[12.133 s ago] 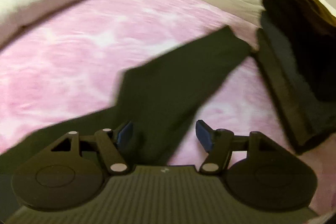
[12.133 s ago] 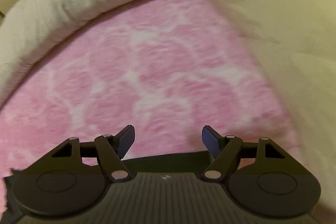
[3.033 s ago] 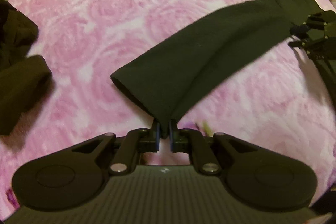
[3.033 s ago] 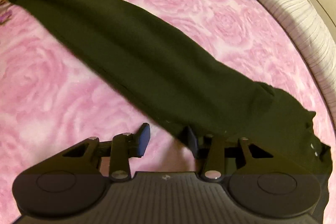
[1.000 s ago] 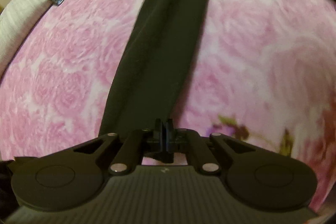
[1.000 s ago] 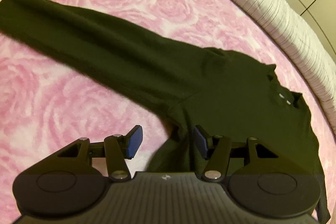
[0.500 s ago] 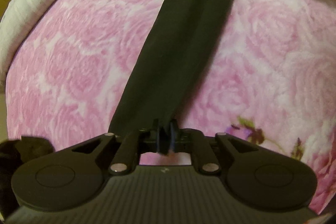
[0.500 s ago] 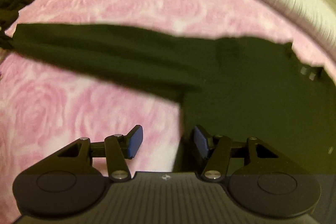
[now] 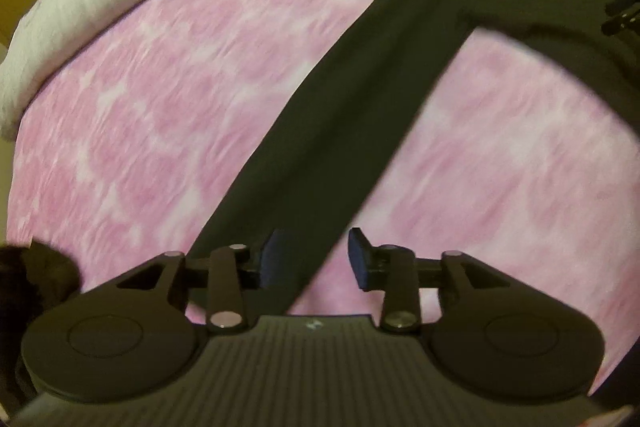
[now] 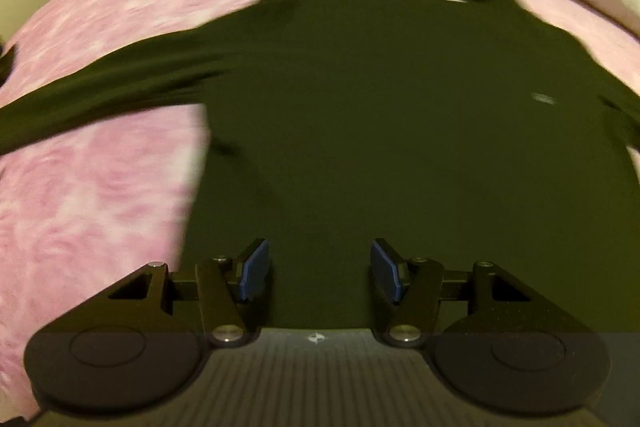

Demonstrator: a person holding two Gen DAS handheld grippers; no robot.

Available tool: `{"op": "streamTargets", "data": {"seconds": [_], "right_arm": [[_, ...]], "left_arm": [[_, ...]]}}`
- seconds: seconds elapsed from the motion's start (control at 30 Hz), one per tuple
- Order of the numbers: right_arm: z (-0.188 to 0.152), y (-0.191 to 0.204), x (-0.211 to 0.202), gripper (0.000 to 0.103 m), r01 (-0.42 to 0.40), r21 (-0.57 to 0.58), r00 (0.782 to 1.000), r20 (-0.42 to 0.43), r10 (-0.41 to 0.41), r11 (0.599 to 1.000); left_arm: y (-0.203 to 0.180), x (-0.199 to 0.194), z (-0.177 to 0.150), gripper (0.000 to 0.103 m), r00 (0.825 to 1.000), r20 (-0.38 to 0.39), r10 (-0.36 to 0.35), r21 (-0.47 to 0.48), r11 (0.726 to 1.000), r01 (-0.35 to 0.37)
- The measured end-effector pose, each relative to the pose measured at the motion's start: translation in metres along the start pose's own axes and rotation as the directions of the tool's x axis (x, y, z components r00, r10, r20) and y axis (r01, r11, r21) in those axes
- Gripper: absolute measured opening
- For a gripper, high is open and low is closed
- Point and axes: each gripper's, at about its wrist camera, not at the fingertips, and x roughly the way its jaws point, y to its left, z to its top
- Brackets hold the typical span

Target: Fold clothes

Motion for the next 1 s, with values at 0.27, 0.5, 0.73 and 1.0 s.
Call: {"op": "streamTargets", "data": {"seconds": [0.27, 0.5, 0.73, 1.0], "right_arm": [[0.026, -0.198, 0.011, 0.059, 0.048, 0.12, 0.993, 0.105, -0.06, 0.992], [0.082, -0.315, 0.064, 0.059, -0.034, 0.149, 0.98, 0.201, 0.003, 0.988], [0.032, -0.326, 0.052, 0.058, -0.113, 0.219, 0.991, 0.098, 0.093, 0.969], [-0.072, -0.297, -0.014, 0.066, -0.09, 0.248, 0.995, -0.011, 0.096, 0.965]], "left_arm": [[-0.137, -0.01, 0.092, 0.041, 0.999, 0.045, -0.023, -0.022, 0.999, 0.024], [-0.255, -0.004, 0.146, 0.05, 0.996, 0.018, -0.09, -0.008, 0.996, 0.09], [-0.298, -0.016, 0.162, 0.054, 0.992, -0.001, -0.127, 0.007, 0.992, 0.127], [-0.311, -0.043, 0.161, 0.061, 0.994, 0.033, -0.102, -0.023, 0.994, 0.103]]}}
